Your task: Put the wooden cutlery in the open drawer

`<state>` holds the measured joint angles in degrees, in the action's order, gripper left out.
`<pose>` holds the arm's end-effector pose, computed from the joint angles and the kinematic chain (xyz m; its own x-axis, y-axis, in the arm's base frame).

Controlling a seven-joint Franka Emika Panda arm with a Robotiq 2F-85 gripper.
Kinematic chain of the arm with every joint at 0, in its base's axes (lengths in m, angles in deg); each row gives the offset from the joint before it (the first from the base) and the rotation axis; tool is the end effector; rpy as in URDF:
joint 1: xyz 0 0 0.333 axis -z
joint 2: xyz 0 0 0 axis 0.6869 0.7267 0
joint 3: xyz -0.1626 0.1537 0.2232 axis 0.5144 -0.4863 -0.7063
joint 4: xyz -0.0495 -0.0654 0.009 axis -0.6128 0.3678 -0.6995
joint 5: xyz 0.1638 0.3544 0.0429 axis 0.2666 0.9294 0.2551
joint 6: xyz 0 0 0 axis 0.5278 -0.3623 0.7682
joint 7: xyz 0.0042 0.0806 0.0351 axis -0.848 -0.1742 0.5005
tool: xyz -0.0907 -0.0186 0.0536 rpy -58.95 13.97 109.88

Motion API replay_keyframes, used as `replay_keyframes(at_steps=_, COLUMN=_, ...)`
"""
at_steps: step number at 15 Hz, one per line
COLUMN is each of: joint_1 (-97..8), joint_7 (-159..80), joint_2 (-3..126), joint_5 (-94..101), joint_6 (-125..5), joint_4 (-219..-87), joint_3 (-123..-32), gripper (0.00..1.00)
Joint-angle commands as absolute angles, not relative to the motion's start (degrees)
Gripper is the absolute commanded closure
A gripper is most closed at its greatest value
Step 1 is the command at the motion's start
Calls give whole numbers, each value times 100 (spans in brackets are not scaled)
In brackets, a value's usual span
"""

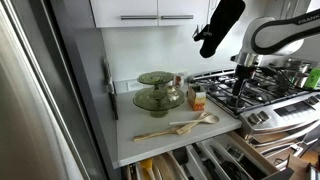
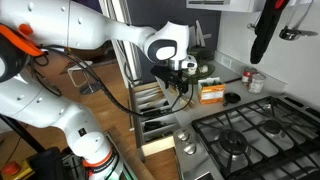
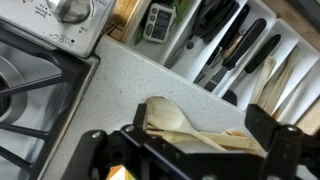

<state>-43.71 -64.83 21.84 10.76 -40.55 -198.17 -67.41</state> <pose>0.4142 -0.0982 0.4610 0.9916 0.1152 0.0591 0.1231 -0.9806 -0.1528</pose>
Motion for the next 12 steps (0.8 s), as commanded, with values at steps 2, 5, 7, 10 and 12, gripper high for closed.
replay_keyframes(at_steps=2, joint_1=-4246, joint_7=-6523, joint_2=2198, joint_5=1126, joint_6=-4039, joint_4=-19807, joint_3=-6856, gripper=0)
replay_keyframes(at_steps=5, joint_1=-4246, joint_7=-6523, joint_2=2198, joint_5=1126, joint_6=-4039, joint_4=-19807, joint_3=-6856, gripper=0)
replay_keyframes(at_steps=7, joint_1=-4246, joint_7=-6523, joint_2=2198, joint_5=1126, joint_6=-4039, joint_4=-19807, joint_3=-6856, gripper=0)
replay_keyframes(at_steps=10, joint_1=-4328, joint_7=-5895, joint_2=2390, joint_5=1545, joint_6=-4671, joint_4=-19897, joint_3=-7041, gripper=0)
replay_keyframes(at_steps=12, joint_1=-4270, joint_7=-5193, joint_2=2621, joint_5=1723, joint_6=-5048, joint_4=-19904, joint_3=-7235, gripper=0)
